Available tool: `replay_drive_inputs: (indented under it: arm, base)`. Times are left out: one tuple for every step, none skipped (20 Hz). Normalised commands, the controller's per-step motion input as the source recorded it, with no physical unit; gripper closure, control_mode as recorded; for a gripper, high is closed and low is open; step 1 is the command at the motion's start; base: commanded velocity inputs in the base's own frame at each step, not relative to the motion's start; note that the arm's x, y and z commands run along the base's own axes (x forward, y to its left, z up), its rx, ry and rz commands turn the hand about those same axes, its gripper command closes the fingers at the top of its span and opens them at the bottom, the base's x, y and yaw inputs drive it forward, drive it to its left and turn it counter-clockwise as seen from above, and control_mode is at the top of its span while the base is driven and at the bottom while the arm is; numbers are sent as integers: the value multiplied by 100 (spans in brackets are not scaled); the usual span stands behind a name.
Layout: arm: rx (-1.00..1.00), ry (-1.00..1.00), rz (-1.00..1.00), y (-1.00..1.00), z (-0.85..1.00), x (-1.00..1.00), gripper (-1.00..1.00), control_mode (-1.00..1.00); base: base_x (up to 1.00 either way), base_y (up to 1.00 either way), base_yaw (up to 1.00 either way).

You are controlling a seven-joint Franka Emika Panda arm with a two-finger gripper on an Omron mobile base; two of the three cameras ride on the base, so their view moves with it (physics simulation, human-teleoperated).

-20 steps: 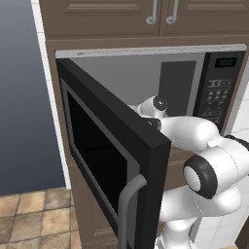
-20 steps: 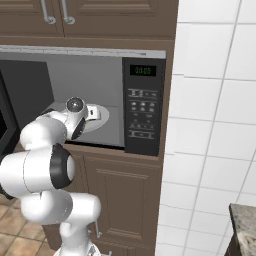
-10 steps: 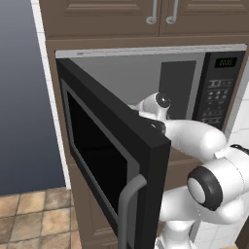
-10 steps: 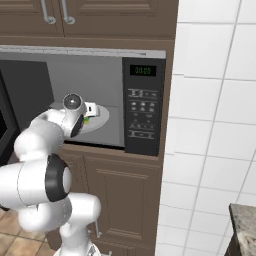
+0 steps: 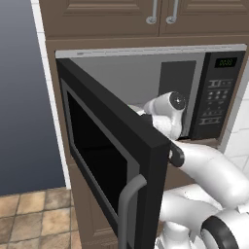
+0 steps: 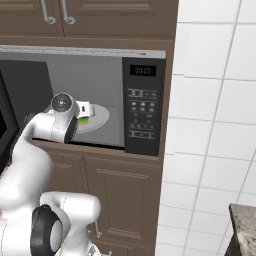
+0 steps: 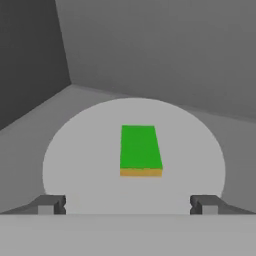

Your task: Place the sponge inside the microwave to prepare for sanitizing.

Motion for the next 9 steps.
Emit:
replay_drive_inputs:
  arm:
    - [0, -4, -3, -35, 59, -100, -100, -100]
    - [0, -1, -3, -42, 61, -96, -100, -100]
    - [2, -1, -2, -45, 67, -96, -100, -100]
    - [3, 0, -2, -45, 69, -98, -100, -100]
    - [3, 0, -3, -46, 74, -100, -100, -100]
    - [2, 0, -3, -46, 74, -100, -100, -100]
    - [2, 0, -4, -46, 72, -100, -100, -100]
    - [1, 0, -5, -44, 73, -100, -100, -100]
    - [1, 0, -6, -44, 73, -100, -100, -100]
  base:
    - [0, 0, 0]
    - [0, 0, 0]
    - [0, 0, 0]
    - [0, 0, 0]
    - [0, 0, 0]
    - [0, 0, 0]
    - [0, 0, 0]
    - [0, 0, 0]
    - [0, 0, 0]
